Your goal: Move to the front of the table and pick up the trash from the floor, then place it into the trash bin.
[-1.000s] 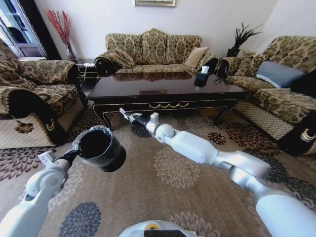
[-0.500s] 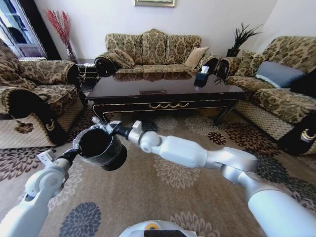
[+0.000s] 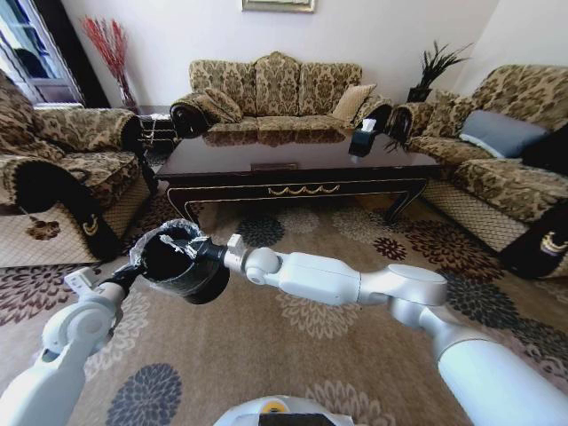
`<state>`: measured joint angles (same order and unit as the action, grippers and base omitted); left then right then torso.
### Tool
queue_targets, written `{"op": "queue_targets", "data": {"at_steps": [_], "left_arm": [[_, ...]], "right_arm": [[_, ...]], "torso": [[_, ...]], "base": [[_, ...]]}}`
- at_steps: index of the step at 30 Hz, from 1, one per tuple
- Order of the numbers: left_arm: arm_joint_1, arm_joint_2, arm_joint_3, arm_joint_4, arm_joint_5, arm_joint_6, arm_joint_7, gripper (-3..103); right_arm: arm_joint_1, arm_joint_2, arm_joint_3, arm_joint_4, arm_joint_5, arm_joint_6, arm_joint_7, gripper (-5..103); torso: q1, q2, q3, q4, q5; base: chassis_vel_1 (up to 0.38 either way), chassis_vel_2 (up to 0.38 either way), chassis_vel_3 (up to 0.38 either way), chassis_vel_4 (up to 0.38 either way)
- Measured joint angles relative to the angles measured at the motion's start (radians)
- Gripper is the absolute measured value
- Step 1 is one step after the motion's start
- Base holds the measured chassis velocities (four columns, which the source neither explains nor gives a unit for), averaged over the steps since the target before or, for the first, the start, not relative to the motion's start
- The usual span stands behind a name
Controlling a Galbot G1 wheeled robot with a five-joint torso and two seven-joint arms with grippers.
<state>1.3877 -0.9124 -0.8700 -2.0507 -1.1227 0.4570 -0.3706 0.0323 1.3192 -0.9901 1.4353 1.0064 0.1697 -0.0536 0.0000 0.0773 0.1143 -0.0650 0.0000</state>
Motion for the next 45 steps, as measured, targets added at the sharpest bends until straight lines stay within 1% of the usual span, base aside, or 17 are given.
{"op": "queue_targets", "data": {"at_steps": [3, 6, 9, 13, 14, 15, 18, 20, 24, 28, 30, 37, 39, 42, 43, 44, 45], "left_arm": [[0.000, 0.000, 0.000, 0.001, 0.000, 0.000, 0.000, 4], [0.001, 0.000, 0.000, 0.001, 0.000, 0.000, 0.000, 4], [0.003, 0.000, 0.000, -0.001, 0.000, 0.000, 0.000, 4], [0.008, 0.003, -0.005, -0.001, 0.000, 0.000, 0.000, 4], [0.008, 0.003, -0.005, -0.001, 0.000, 0.000, 0.000, 4], [0.010, 0.002, -0.005, 0.000, 0.000, -0.001, 0.001, 4], [0.013, -0.003, -0.005, 0.014, 0.009, -0.010, 0.002, 4], [0.013, -0.003, -0.005, 0.018, 0.010, -0.012, 0.002, 4], [0.007, -0.003, -0.003, 0.044, 0.013, -0.017, 0.004, 4], [0.001, -0.005, 0.006, 0.071, 0.021, -0.026, 0.005, 4], [-0.006, -0.021, 0.028, 0.117, 0.031, -0.035, 0.000, 4], [-0.016, -0.069, 0.059, 0.236, 0.090, -0.075, -0.003, 4], [-0.023, -0.084, 0.064, 0.272, 0.089, -0.084, -0.021, 4], [-0.060, -0.097, 0.087, 0.312, 0.082, -0.087, -0.043, 4], [-0.083, -0.104, 0.103, 0.329, 0.076, -0.087, -0.051, 4], [-0.120, -0.120, 0.138, 0.361, 0.078, -0.087, -0.056, 4], [-0.130, -0.125, 0.151, 0.371, 0.081, -0.088, -0.053, 4]], "right_arm": [[0.002, -0.007, 0.006, 0.007, 0.001, 0.000, -0.001, 25], [0.003, -0.012, 0.010, 0.011, 0.001, -0.001, -0.001, 30], [0.003, -0.020, 0.016, 0.020, 0.001, -0.002, -0.002, 41], [-0.001, -0.033, 0.066, 0.035, 0.004, -0.004, -0.001, 62], [-0.001, -0.033, 0.066, 0.035, 0.004, -0.004, -0.001, 62], [-0.002, -0.039, 0.089, 0.040, 0.008, -0.005, 0.002, 62], [-0.002, -0.077, 0.159, 0.047, 0.015, -0.007, 0.014, 79], [-0.002, -0.090, 0.178, 0.046, 0.015, -0.008, 0.018, 84], [-0.038, -0.159, 0.289, 0.023, 0.018, -0.019, 0.096, 98], [-0.071, -0.201, 0.341, 0.006, 0.013, -0.043, 0.174, 100], [-0.107, -0.257, 0.359, -0.040, -0.027, -0.053, 0.262, 100], [-0.176, -0.289, 0.350, -0.113, -0.149, -0.024, 0.298, 100], [-0.215, -0.277, 0.349, -0.113, -0.179, -0.017, 0.325, 100], [-0.271, -0.279, 0.353, -0.096, -0.202, -0.013, 0.357, 100], [-0.306, -0.285, 0.357, -0.085, -0.216, -0.012, 0.375, 100], [-0.362, -0.298, 0.368, -0.071, -0.244, -0.011, 0.391, 100], [-0.378, -0.301, 0.373, -0.069, -0.251, -0.011, 0.393, 100]], "torso": [[0.000, 0.000, 0.000, 0.0000, 0.0000], [0.000, 0.000, 0.000, 0.0000, 0.0000], [0.000, 0.000, 0.000, 0.0000, 0.0000], [0.000, 0.000, 0.000, 0.0001, 0.0002], [0.000, 0.000, 0.000, 0.0001, 0.0002], [0.000, 0.000, 0.000, 0.0003, 0.0002], [0.000, 0.000, 0.000, 0.0003, 0.0002], [0.000, 0.000, 0.000, 0.0003, 0.0002], [0.000, 0.000, 0.000, 0.0000, 0.0003], [0.000, 0.000, 0.000, 0.0000, 0.0005], [0.000, 0.000, 0.000, -0.0002, 0.0005], [0.000, 0.000, 0.000, -0.0006, 0.0002], [0.000, 0.000, 0.000, 0.0012, 0.0002], [0.000, 0.000, 0.000, 0.0013, 0.0001], [0.000, 0.000, 0.000, 0.0010, 0.0002], [0.000, 0.000, 0.000, -0.0011, 0.0002], [0.000, 0.000, 0.000, -0.0012, 0.0002]], "base": [[0.000, 0.000, 0.000, 0.000], [0.000, 0.000, 0.000, 0.000], [0.000, 0.000, 0.000, 0.000], [0.000, 0.000, 0.000, 0.000], [0.000, 0.000, 0.000, 0.000], [0.000, 0.000, 0.000, 0.000], [0.000, 0.000, 0.000, 0.000], [0.000, 0.000, 0.000, 0.000], [0.000, 0.000, 0.000, 0.000], [0.000, 0.000, 0.000, 0.000], [0.000, 0.000, 0.000, 0.000], [0.000, 0.000, 0.000, 0.000], [0.000, 0.000, 0.000, 0.000], [0.000, 0.000, 0.000, 0.000], [0.000, 0.000, 0.000, 0.000], [0.000, 0.000, 0.000, 0.000], [0.000, 0.000, 0.000, 0.000]]}}
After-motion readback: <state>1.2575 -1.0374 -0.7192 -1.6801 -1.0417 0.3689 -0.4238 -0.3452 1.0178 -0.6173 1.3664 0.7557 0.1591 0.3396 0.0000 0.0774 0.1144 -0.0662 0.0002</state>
